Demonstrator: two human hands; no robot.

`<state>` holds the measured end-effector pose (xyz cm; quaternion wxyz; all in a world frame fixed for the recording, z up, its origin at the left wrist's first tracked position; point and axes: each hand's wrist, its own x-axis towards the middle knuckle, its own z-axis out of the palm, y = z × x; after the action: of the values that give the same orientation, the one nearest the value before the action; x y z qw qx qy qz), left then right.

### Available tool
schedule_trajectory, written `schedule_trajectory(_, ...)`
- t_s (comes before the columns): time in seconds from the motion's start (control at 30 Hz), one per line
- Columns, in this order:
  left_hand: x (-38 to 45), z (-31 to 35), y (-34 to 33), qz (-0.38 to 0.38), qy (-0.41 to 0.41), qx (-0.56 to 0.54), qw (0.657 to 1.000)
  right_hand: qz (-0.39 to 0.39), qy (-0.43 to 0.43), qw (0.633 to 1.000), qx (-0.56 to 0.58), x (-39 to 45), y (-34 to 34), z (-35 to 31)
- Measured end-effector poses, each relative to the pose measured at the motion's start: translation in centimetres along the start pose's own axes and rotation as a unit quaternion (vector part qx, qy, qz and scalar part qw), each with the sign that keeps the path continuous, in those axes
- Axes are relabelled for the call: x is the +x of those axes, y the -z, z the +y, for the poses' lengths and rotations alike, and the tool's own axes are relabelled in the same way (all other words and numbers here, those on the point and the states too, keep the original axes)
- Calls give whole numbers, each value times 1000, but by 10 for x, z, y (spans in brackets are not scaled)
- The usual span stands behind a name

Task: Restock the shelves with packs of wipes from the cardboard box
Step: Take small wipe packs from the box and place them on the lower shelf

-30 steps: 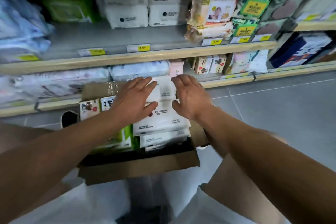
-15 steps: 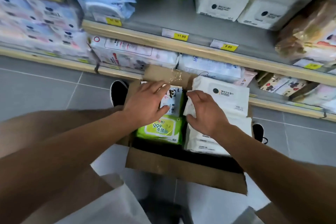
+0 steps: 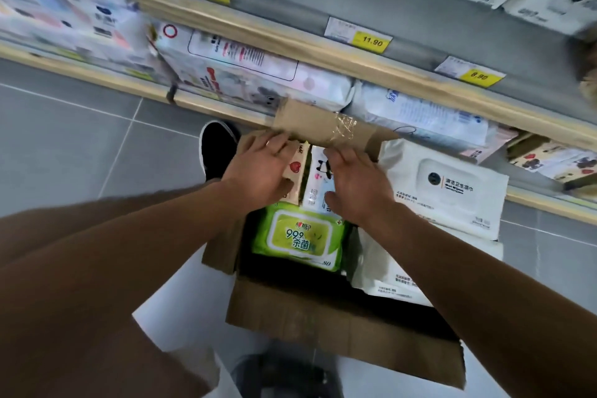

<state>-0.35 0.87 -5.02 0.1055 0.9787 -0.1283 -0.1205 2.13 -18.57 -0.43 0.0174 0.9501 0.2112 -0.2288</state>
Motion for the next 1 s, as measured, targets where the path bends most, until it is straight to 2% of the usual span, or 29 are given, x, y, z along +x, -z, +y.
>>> schedule_trajectory(0.13,10,-7,-10,3,8,4,1000,-20,-27,999,-22,20,-5,-4)
schedule_trajectory(0.3,10,1,-4,30,28,21,999,62,-14,993,-98,20,-10,-6)
schedule_trajectory(0.43,3,6,10,67,45,-31,996,84,-22,995,-50,9,-6,-4)
schedule_trajectory(0.6,-17,14,32,68,62,-71,993,129,-10,991,43,-19,8,-1)
schedule_trajectory(0.73,-36,29,66,137,49,-70,987,201,-3,974,102,-52,32,8)
schedule_trajectory(0.87,-49,61,113,205,9,-68,976,289,12,952,96,-89,65,35)
schedule_trajectory(1.0,-47,107,149,242,-26,-73,967,353,-13,930,99,-129,90,75)
